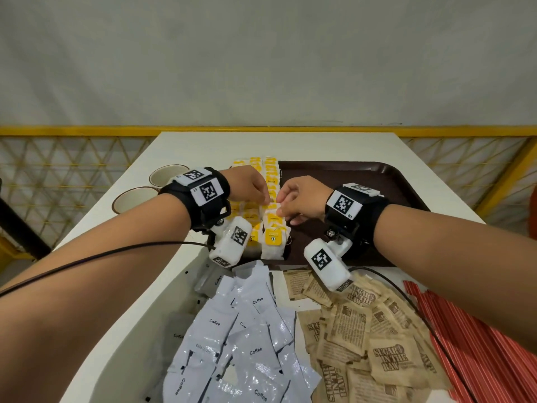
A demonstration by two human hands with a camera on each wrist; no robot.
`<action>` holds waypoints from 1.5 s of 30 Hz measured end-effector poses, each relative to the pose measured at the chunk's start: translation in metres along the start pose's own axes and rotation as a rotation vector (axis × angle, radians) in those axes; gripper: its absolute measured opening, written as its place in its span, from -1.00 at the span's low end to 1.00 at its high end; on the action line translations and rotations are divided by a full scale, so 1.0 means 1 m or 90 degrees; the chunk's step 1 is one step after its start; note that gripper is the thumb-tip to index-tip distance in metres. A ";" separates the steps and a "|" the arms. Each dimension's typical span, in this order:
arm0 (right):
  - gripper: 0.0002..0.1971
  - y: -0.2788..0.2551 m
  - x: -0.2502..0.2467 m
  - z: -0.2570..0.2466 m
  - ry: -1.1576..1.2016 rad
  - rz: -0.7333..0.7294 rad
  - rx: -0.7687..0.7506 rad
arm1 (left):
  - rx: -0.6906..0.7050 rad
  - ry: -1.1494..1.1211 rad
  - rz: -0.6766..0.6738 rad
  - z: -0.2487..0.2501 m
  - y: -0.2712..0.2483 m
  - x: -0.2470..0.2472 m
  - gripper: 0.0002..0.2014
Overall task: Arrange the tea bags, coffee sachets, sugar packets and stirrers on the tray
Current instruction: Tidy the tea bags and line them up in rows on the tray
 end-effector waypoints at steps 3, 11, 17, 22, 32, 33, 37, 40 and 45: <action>-0.76 -0.004 -0.001 0.005 0.014 -0.009 0.027 | -0.026 0.045 -0.018 0.001 0.006 0.003 -0.86; -0.77 -0.011 0.006 0.013 0.026 -0.057 0.064 | -0.017 0.064 0.002 0.007 0.014 0.005 -0.84; -0.78 -0.014 0.011 0.012 0.042 -0.055 0.071 | -0.002 -0.003 0.046 -0.002 -0.002 -0.005 -0.88; -0.79 -0.014 0.014 0.012 0.034 -0.053 0.083 | -0.006 0.013 -0.013 0.000 -0.016 0.004 -0.85; -0.77 -0.030 0.012 0.012 -0.031 -0.092 0.029 | 0.028 -0.056 0.000 -0.004 -0.036 0.007 -0.95; -0.76 -0.031 0.014 0.012 -0.033 -0.093 0.018 | 0.027 -0.058 -0.015 -0.004 -0.037 0.011 -0.93; -0.75 -0.030 0.013 0.010 -0.017 -0.056 -0.016 | 0.023 -0.068 -0.049 -0.001 -0.038 0.023 -0.85; -0.75 -0.031 0.013 0.007 -0.020 -0.050 -0.029 | 0.029 -0.061 -0.037 0.004 -0.035 0.029 -0.94; -0.75 -0.036 0.008 -0.001 -0.114 0.024 -0.068 | 0.010 -0.065 -0.018 0.003 -0.031 0.029 -0.91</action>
Point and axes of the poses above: each hand's wrist, its own y-axis towards the middle knuckle, its own x-axis out of the palm, z = x × y, the point moved 5 cm from there along y, towards the middle knuckle, and after that the axes turned 7 degrees about -z, right-handed, at the moved point
